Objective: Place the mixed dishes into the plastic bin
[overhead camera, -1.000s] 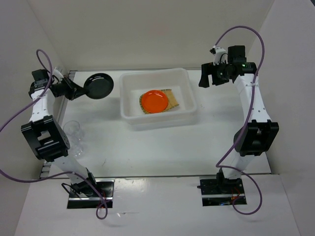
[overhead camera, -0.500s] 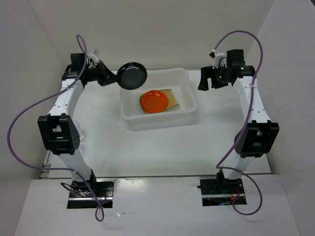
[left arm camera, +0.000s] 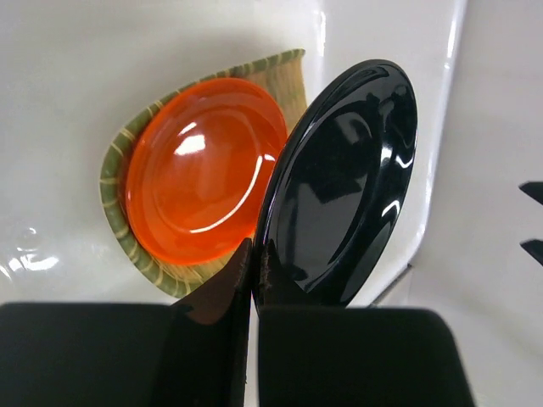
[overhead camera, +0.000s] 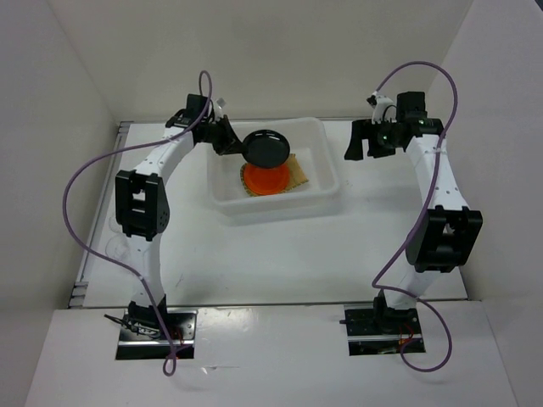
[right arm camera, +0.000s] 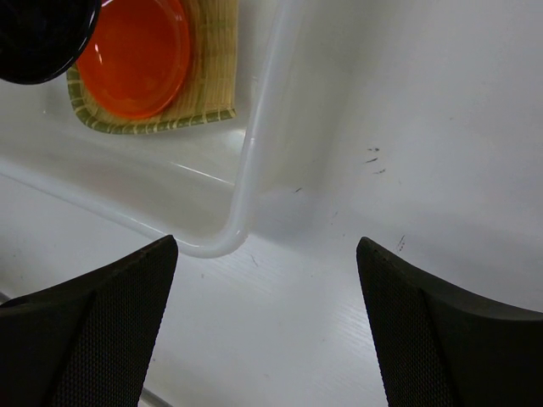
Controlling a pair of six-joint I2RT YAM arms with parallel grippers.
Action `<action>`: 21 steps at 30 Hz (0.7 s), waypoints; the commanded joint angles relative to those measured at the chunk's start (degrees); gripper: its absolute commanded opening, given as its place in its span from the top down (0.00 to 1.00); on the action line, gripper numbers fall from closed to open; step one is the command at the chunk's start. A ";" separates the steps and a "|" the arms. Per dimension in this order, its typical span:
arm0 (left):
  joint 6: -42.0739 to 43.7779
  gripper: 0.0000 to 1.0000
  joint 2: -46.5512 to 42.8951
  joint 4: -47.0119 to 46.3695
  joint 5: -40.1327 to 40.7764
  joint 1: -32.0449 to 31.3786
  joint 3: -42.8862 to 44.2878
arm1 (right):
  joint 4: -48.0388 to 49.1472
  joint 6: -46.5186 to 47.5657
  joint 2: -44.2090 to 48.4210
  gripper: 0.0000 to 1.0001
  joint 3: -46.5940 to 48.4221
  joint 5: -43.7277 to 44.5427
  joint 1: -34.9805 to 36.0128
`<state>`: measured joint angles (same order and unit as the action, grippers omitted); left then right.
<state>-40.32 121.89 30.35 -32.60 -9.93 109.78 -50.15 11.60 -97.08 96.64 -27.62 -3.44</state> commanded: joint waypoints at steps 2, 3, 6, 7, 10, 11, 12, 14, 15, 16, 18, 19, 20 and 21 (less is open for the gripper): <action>1.64 1.00 3.00 0.76 2.01 -0.53 4.39 | 2.25 -0.35 3.12 0.09 -0.66 -2.27 -1.30; 1.64 1.00 3.53 0.76 2.71 -1.13 4.39 | 2.25 -0.35 3.12 0.09 -0.66 -2.27 -1.30; 1.64 1.00 4.94 0.76 3.24 -1.66 4.39 | 2.25 -0.35 3.12 0.09 -0.66 -2.27 -1.30; 1.64 1.00 6.42 0.76 3.85 -1.67 4.39 | 2.25 -0.35 3.12 0.09 -0.66 -2.88 -1.91; 1.64 1.00 8.45 0.24 3.86 -2.28 4.39 | 1.72 -0.35 3.12 0.09 -0.66 -2.88 -2.53; 1.64 1.00 8.46 0.24 3.86 -2.28 4.39 | 1.72 -0.35 3.64 0.09 -0.66 -2.88 -2.53; 1.64 1.00 9.15 -0.28 4.56 -2.28 4.39 | 1.72 -0.35 3.65 0.09 -0.66 -2.88 -2.53; 1.64 1.00 9.86 -0.29 4.56 -2.81 4.39 | 1.72 -0.35 3.65 0.09 -0.66 -3.40 -3.06; 1.12 1.00 10.47 -0.29 4.56 -2.81 3.87 | 1.72 -0.35 3.65 0.09 -0.66 -3.41 -3.06; 1.12 1.00 11.00 -0.29 5.08 -3.33 3.87 | 1.72 -0.35 3.65 0.09 -0.66 -3.41 -3.06; 1.12 1.00 11.01 -0.29 5.09 -3.34 3.87 | 1.20 -0.35 3.65 0.09 -0.66 -3.41 -3.67; 1.12 1.00 11.01 -0.29 5.79 -3.34 3.26 | 1.20 -0.35 3.65 0.09 -0.66 -3.41 -3.68; 1.12 1.00 11.01 -0.29 6.31 -3.34 3.25 | 1.20 -0.35 3.65 0.09 -0.66 -3.41 -3.68; 1.12 0.94 11.01 -0.29 6.32 -3.34 2.73 | 1.20 -0.35 3.65 0.09 -0.66 -3.41 -3.68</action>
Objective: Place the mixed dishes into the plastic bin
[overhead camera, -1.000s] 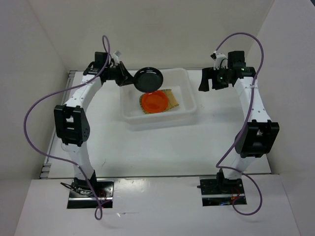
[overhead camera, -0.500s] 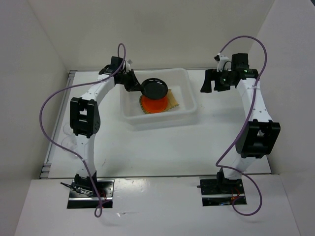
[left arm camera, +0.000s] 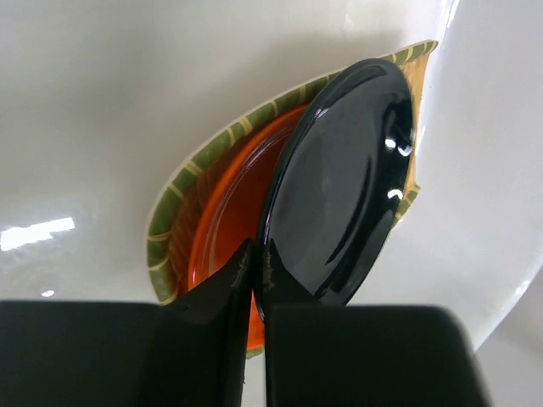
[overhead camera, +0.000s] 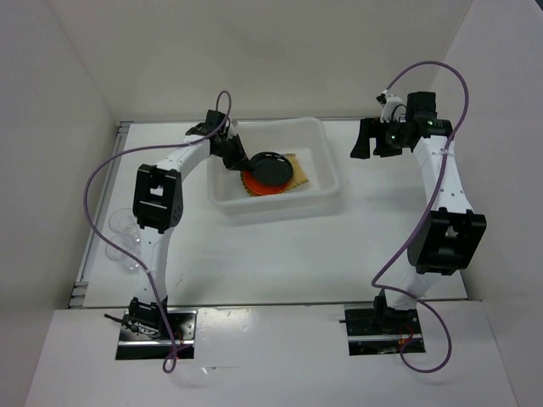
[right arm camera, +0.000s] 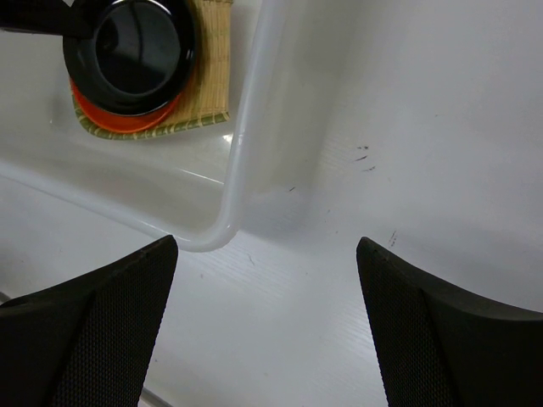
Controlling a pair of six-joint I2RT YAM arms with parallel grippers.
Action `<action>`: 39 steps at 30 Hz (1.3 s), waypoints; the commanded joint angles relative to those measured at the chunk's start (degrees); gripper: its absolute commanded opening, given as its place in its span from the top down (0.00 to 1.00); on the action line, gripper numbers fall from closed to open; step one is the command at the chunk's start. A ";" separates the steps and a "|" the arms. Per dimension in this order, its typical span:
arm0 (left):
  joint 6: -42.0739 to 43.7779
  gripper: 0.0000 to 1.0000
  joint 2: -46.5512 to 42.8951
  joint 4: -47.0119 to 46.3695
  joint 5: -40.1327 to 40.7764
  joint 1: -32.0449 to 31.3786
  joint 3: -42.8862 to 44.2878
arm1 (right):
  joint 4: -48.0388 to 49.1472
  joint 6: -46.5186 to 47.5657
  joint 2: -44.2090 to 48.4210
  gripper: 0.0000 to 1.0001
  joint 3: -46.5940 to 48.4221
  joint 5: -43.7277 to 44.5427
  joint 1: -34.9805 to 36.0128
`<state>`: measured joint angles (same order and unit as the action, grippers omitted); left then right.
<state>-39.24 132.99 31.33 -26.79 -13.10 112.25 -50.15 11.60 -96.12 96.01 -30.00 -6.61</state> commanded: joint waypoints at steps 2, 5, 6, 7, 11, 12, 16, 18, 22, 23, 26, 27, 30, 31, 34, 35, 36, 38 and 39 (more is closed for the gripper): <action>0.04 0.79 -0.10 -1.27 1.64 -0.17 0.25 | 1.20 -0.35 2.69 0.09 -0.03 -1.03 -0.51; 0.04 0.66 -1.85 -0.05 3.31 -0.17 0.25 | 1.20 -0.35 2.69 0.09 -0.55 -1.55 -0.51; 0.04 0.61 -3.33 0.48 4.19 -0.17 0.86 | 1.20 -0.35 2.69 0.09 -0.56 -1.55 -0.51; 0.04 0.59 -4.31 1.62 5.15 -0.17 1.39 | 1.20 -0.35 2.69 0.09 -0.56 -1.55 -0.51; 0.04 0.59 -10.19 3.64 9.90 0.35 3.24 | 1.20 -0.35 2.69 0.09 -0.56 -2.08 -0.51; 0.04 0.61 -11.95 4.95 9.91 1.40 3.76 | 1.20 -0.35 2.69 0.09 -0.56 -2.69 -0.51; 1.71 0.71 -16.52 8.65 11.84 4.04 3.77 | 1.20 -0.35 2.17 0.09 -0.56 -3.40 -0.51; 2.59 0.89 -20.74 10.58 14.29 4.58 2.46 | 1.72 -0.35 2.16 0.09 -0.56 -3.40 -0.51; 5.31 0.96 -27.86 16.03 17.12 9.48 1.67 | 2.25 0.18 1.55 0.41 -0.56 -4.37 0.11; 6.36 0.96 -30.31 18.04 17.12 10.63 0.96 | 2.25 0.18 1.55 0.46 -0.56 -4.37 1.33; 7.60 0.77 -36.19 18.85 18.26 14.33 -6.05 | 2.78 1.59 -0.21 0.74 1.19 -0.96 5.18; 7.60 0.74 -38.05 18.85 18.26 15.12 -8.60 | 2.78 2.46 -1.87 0.86 2.07 0.54 6.51; 6.99 0.73 -45.26 17.36 18.26 17.84 -17.66 | 3.39 4.39 -5.99 1.00 7.07 8.18 12.13; 6.99 0.73 -48.32 17.36 19.04 18.37 -19.16 | 4.00 4.40 -7.06 1.00 9.70 10.46 13.71; 7.77 0.72 -52.29 19.63 20.54 20.30 -21.89 | 5.58 6.24 -12.33 1.00 14.37 18.37 18.82; 8.82 0.72 -52.91 20.43 20.55 21.09 -22.50 | 6.11 6.25 -13.82 1.00 16.39 19.44 20.92; 8.83 0.72 -53.44 22.00 21.07 21.71 -22.51 | 6.12 6.94 -16.53 1.00 17.28 20.67 22.07; 9.71 0.72 -54.85 23.24 21.59 22.51 -22.51 | 6.82 7.65 -19.45 1.00 20.25 23.83 25.05; 10.32 0.72 -55.90 23.77 21.60 23.20 -22.51 | 7.34 8.26 -22.51 1.00 21.40 24.37 25.68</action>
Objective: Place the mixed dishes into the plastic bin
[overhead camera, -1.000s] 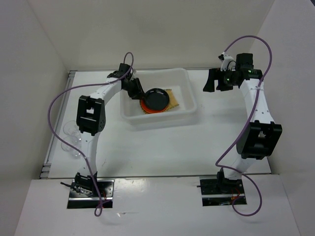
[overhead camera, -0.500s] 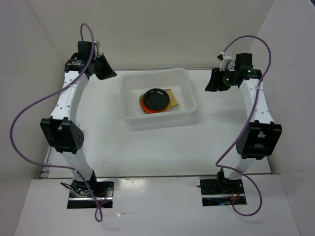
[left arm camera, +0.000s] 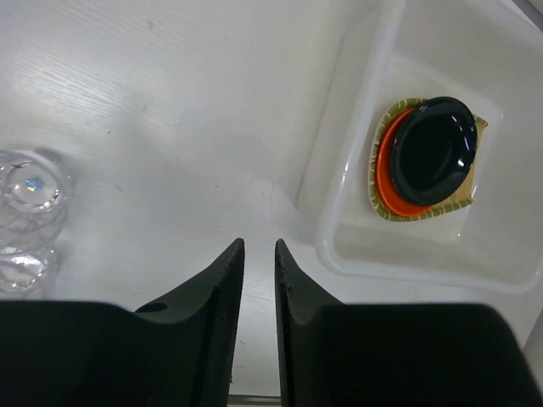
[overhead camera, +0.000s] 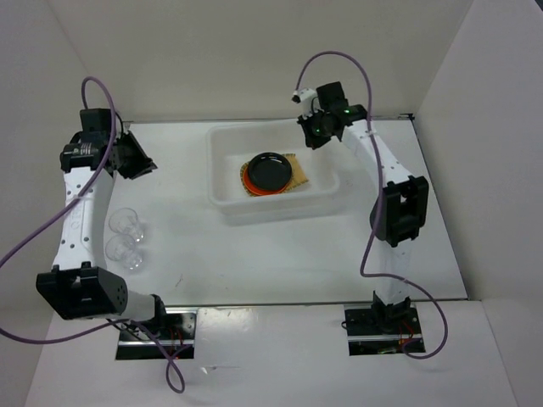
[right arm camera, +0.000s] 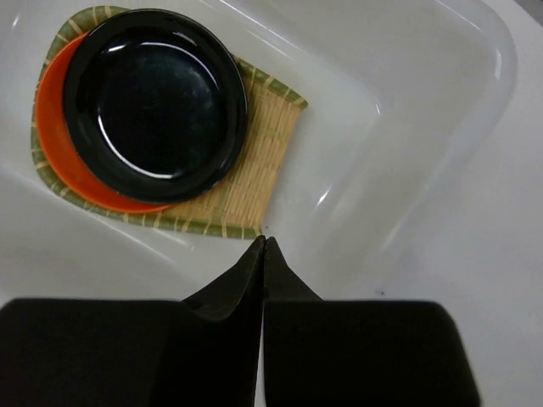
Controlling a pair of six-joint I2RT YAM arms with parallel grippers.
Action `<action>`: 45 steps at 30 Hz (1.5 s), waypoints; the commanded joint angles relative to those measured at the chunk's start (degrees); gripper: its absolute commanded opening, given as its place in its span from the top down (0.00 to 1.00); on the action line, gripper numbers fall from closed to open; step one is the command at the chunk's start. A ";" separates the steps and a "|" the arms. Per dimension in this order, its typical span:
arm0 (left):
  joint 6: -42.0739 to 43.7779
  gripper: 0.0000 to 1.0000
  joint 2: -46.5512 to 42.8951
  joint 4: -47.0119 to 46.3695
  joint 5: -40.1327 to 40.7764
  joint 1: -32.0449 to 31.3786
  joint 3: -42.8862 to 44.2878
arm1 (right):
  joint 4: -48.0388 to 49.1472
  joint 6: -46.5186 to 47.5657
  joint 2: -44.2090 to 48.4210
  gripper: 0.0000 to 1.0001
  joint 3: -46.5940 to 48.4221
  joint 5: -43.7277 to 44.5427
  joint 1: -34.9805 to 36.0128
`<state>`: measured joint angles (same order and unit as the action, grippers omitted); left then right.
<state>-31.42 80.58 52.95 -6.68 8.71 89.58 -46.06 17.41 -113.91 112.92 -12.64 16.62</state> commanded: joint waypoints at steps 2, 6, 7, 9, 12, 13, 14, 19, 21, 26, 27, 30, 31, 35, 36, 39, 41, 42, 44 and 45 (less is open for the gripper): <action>2.50 0.72 -4.63 2.95 1.49 1.92 -0.55 | 3.26 2.45 -7.89 1.00 8.60 7.63 2.98; 2.50 0.72 -7.10 4.18 1.49 1.92 -3.88 | 3.08 3.86 -15.62 1.00 13.90 11.32 6.05; 2.50 0.72 -8.06 4.18 1.49 1.92 -4.50 | 3.08 3.86 -16.43 1.00 14.60 11.33 6.75; 1.98 0.72 -8.86 4.80 2.11 2.45 -5.90 | 3.08 3.86 -17.92 1.00 15.92 13.07 7.28; 1.98 0.71 -10.18 5.85 3.42 2.98 -7.83 | 3.79 3.86 -19.25 1.00 16.63 14.48 8.33; 2.50 0.71 -10.18 5.85 3.43 2.98 -7.84 | 3.79 3.86 -19.77 1.00 16.63 14.49 8.86; 2.50 0.71 -10.70 5.85 4.21 2.98 -8.63 | 3.79 3.86 -20.30 1.00 16.10 15.01 9.39; 2.50 0.70 -11.32 6.90 5.45 3.59 -9.25 | 4.32 3.86 -21.97 1.00 15.48 15.02 9.92; 2.50 0.70 -11.32 7.43 6.06 3.59 -9.25 | 4.32 3.86 -22.58 1.00 16.18 15.02 10.44; 2.50 0.70 -11.85 8.57 6.59 3.59 -9.25 | 4.32 3.86 -25.30 1.00 17.94 15.72 11.06; 2.50 0.70 -12.37 8.57 7.11 3.59 -9.25 | 4.32 3.86 -25.31 1.00 18.47 16.33 11.06; 2.50 0.68 -12.90 9.80 7.73 3.59 -9.25 | 4.93 3.34 -26.54 1.00 19.52 17.39 11.06; 2.50 0.68 -12.90 9.81 7.73 3.59 -9.25 | 4.93 3.33 -26.54 1.00 19.53 17.39 11.06; 2.50 0.68 -13.95 10.33 8.35 3.59 -9.25 | 4.93 3.33 -26.54 1.00 20.76 17.39 11.06; 2.50 0.68 -13.95 10.33 8.35 3.59 -9.77 | 4.93 2.72 -26.54 1.00 20.76 17.39 11.06; 2.50 0.68 -14.48 10.33 8.35 3.59 -9.78 | 5.46 2.20 -25.93 1.00 21.98 18.01 11.06; 2.50 0.68 -14.48 10.33 8.87 3.59 -9.78 | 5.46 2.19 -25.40 1.00 22.52 18.01 11.06; 2.50 0.68 -14.48 10.33 8.87 3.59 -9.78 | 5.46 2.19 -25.40 1.00 23.21 18.01 11.06; 2.50 0.68 -14.48 10.33 8.87 3.59 -9.78 | 5.98 2.19 -25.40 1.00 23.74 19.40 11.06; 2.50 0.68 -14.48 10.33 8.87 3.59 -9.78 | 5.99 2.19 -26.01 1.00 23.75 19.41 11.06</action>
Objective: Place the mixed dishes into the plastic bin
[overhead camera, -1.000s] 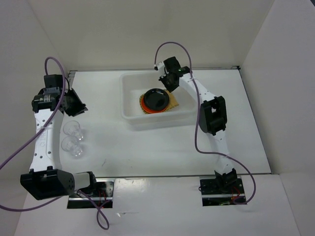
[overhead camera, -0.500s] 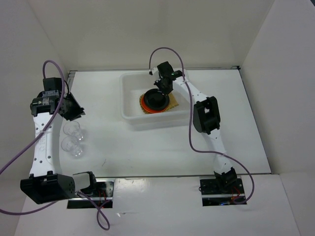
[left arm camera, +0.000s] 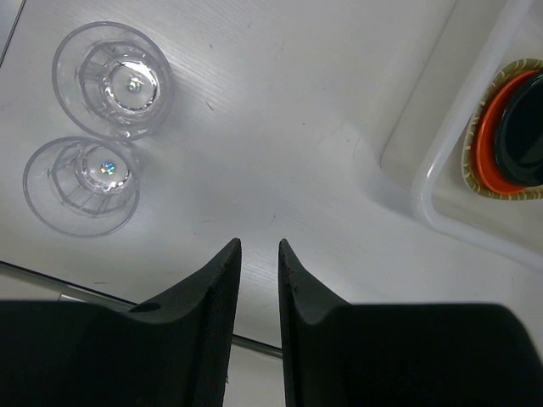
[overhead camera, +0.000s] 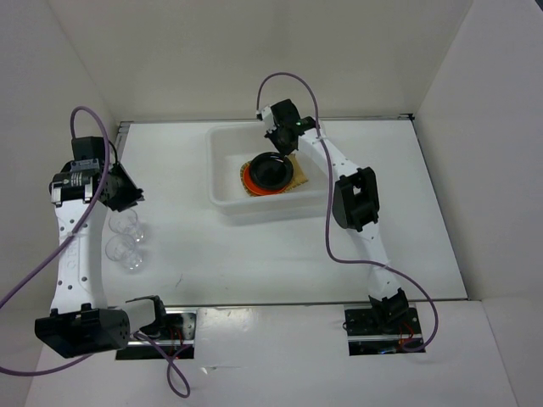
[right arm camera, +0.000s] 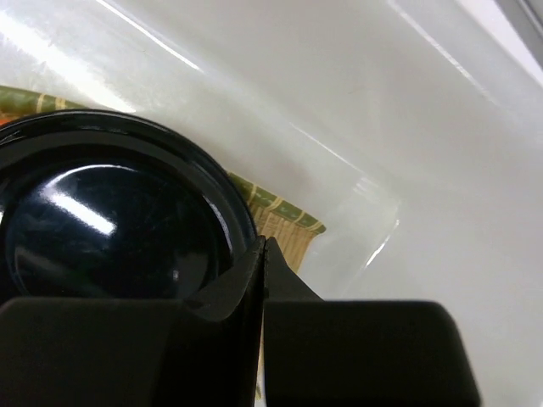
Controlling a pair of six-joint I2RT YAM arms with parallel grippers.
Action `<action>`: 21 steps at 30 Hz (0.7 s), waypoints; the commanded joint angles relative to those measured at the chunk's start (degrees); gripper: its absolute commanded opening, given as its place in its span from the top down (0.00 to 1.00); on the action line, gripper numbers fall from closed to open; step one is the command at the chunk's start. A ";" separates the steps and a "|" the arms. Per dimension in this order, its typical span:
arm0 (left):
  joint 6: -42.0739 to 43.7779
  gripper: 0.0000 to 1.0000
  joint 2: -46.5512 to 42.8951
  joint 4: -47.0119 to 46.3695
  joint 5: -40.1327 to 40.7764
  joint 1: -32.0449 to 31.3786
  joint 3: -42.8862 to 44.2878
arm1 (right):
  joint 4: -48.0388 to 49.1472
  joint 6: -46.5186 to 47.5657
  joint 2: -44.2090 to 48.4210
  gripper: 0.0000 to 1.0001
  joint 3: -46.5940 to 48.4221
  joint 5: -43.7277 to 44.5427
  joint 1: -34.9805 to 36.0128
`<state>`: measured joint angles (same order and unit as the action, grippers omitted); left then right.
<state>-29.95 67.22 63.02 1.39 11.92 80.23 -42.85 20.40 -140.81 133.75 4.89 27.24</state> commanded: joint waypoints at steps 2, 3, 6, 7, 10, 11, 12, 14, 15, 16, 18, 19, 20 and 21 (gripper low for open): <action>1.04 0.68 -1.13 0.26 0.81 0.38 -0.42 | 2.77 -0.80 -0.07 1.00 3.44 3.28 0.44; 1.04 0.68 -1.13 0.26 0.81 0.38 -0.42 | 2.77 -0.80 -0.77 1.00 3.44 3.29 -0.08; 1.04 0.68 -1.13 0.78 0.81 0.38 -0.42 | 2.77 -0.80 -1.83 1.00 3.44 4.52 -0.09; 1.04 0.68 -1.13 0.78 0.81 0.38 -0.42 | 2.77 -0.80 -1.83 1.00 3.44 5.04 -0.09; 1.04 0.68 -1.13 0.78 0.81 0.38 -0.95 | 2.77 -0.80 -2.44 1.00 3.97 5.05 -0.61; 1.04 0.68 -1.13 0.78 0.81 0.38 -0.95 | 2.77 -0.28 -2.45 1.00 4.67 5.05 -0.61; 1.04 0.68 -1.13 0.78 0.81 0.38 -0.95 | 2.25 -0.28 -3.14 1.00 4.67 5.05 -0.61; 1.04 0.68 -1.65 0.78 1.33 0.38 -1.48 | 1.72 -0.28 -3.85 1.00 5.29 5.05 -0.61; 1.04 0.68 -1.65 0.78 1.34 0.38 -1.48 | 1.72 -0.28 -3.85 1.00 5.29 5.05 -0.61; 1.04 0.68 -1.65 1.31 1.34 0.38 -1.48 | 1.72 -0.28 -3.85 1.00 5.29 5.05 -1.14; 1.04 0.68 -1.65 1.31 1.34 0.38 -1.48 | 1.72 -0.28 -4.38 1.00 5.29 5.05 -1.14; 1.04 0.68 -1.65 1.31 1.34 0.38 -1.48 | 1.72 -0.28 -4.38 1.00 5.29 4.44 -1.14; 1.04 0.68 -1.65 1.31 1.34 0.38 -1.48 | 1.11 -0.28 -4.38 1.00 5.29 4.43 -1.14; 1.04 0.68 -1.65 1.31 1.86 0.38 -1.48 | 1.10 -0.28 -4.38 1.00 5.29 3.74 -1.14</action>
<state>-29.95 66.89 63.79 1.98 11.92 78.85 -42.63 20.45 -144.88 136.29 8.93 26.41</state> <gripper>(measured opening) 0.315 0.004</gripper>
